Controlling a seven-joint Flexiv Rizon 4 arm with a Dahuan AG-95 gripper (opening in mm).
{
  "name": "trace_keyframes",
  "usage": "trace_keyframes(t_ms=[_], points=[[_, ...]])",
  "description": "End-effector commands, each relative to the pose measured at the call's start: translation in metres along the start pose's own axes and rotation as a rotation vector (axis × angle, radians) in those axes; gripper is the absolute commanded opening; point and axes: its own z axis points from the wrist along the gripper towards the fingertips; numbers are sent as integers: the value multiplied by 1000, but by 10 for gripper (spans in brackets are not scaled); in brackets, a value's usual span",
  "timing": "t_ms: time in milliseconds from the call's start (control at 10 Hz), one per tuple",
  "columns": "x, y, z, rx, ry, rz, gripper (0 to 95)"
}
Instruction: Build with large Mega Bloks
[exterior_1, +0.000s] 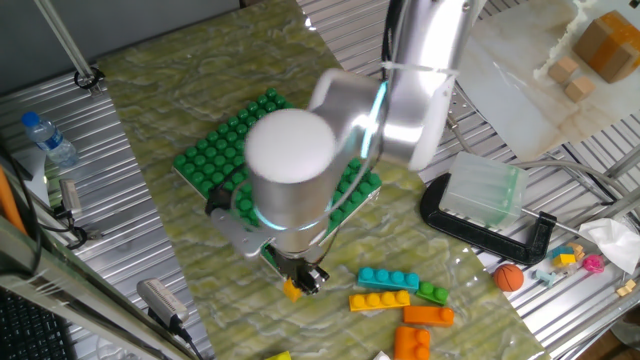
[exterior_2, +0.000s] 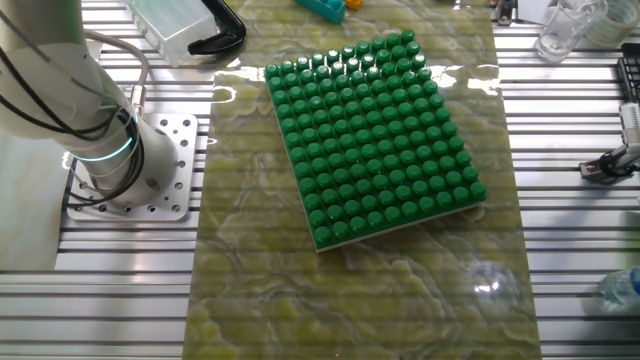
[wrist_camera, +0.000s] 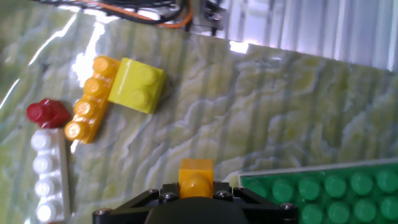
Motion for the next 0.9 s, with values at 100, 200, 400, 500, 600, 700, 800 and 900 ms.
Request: trace_keyframes(t_ms=[100,200,400,500,600,700,800,900], points=[[0,1,1,-12,17,-38,0],[0,1,1,1,27,-36,0],[0,1,1,26,31,-23,0],[0,1,1,29,35,-30,0],[2,-1,2,35,36,-40,0],[10,-9,7,32,35,-35,0],[17,-15,12,45,40,-26,0],[23,-20,14,59,38,-22,0]])
